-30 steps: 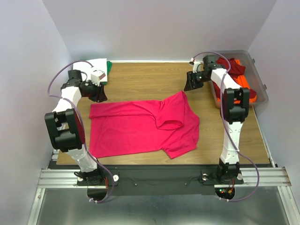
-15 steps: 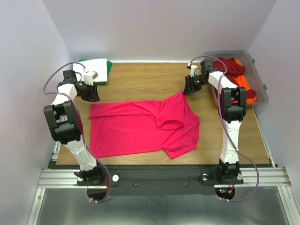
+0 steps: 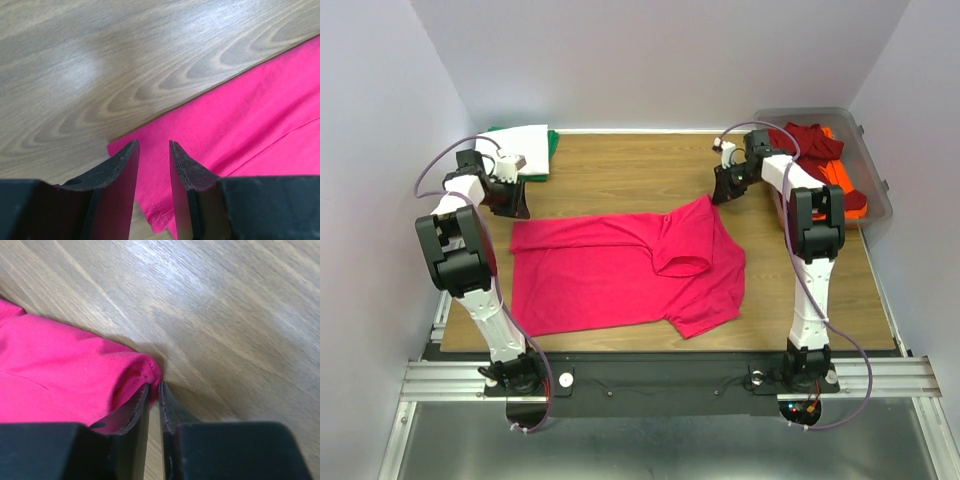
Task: Fold and stack the t-shirts
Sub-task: Fold the tshirt
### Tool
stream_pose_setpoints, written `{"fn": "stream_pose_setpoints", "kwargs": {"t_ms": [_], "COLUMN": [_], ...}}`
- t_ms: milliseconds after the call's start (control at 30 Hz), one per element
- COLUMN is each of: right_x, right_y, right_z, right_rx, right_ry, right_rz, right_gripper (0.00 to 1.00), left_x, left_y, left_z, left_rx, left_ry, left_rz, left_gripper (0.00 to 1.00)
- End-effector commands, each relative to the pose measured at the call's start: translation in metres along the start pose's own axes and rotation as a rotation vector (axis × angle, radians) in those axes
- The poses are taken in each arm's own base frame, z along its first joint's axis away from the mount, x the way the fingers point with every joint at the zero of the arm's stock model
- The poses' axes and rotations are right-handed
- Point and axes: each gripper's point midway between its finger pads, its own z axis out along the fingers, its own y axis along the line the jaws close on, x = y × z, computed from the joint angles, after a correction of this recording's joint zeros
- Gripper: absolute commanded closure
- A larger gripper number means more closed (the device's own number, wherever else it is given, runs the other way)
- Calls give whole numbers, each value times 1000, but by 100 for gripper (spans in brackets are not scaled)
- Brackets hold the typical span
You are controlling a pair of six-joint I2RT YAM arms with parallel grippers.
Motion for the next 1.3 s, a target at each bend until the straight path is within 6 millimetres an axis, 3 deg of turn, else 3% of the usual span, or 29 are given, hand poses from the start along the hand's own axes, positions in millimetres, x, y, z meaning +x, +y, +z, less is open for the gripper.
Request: {"fn": "stream_pose_setpoints", "kwargs": {"t_ms": [0,67,233,367,567,700,767,1000,1267], "right_x": [-9,-10,-4,13,18,4,-3,-11,-4], "right_y": [18,20,7,-22,-10,-6,-7,5,17], "right_z": [-8,-11,-16,-33,-41,-47,-50,-41,-23], "right_rx": [-32,-36,46,171,143,132,130,51,-6], "right_ry": [-13,-20,9,43,44,11,-6,-29,-1], "right_rz": [-55,-64,-34,37,32,11,-14,-73,-143], "right_gripper": [90,99,99,99,99,60,52,49,48], "left_x": [-10,-10,-8,-4,-4,-7,-8,-2,16], "left_y": [4,6,13,22,24,23,24,24,18], "left_z": [-17,-19,-22,-24,-22,-20,-18,-12,-5], "left_rx": [-23,-25,-58,-98,-98,-76,-69,-52,-26], "left_ry": [-26,-29,-26,-22,-28,-31,-27,1,43], "left_rz": [-6,-8,-19,-34,-36,-44,-49,-64,-79], "left_gripper": [58,58,58,59,60,60,59,59,56]}}
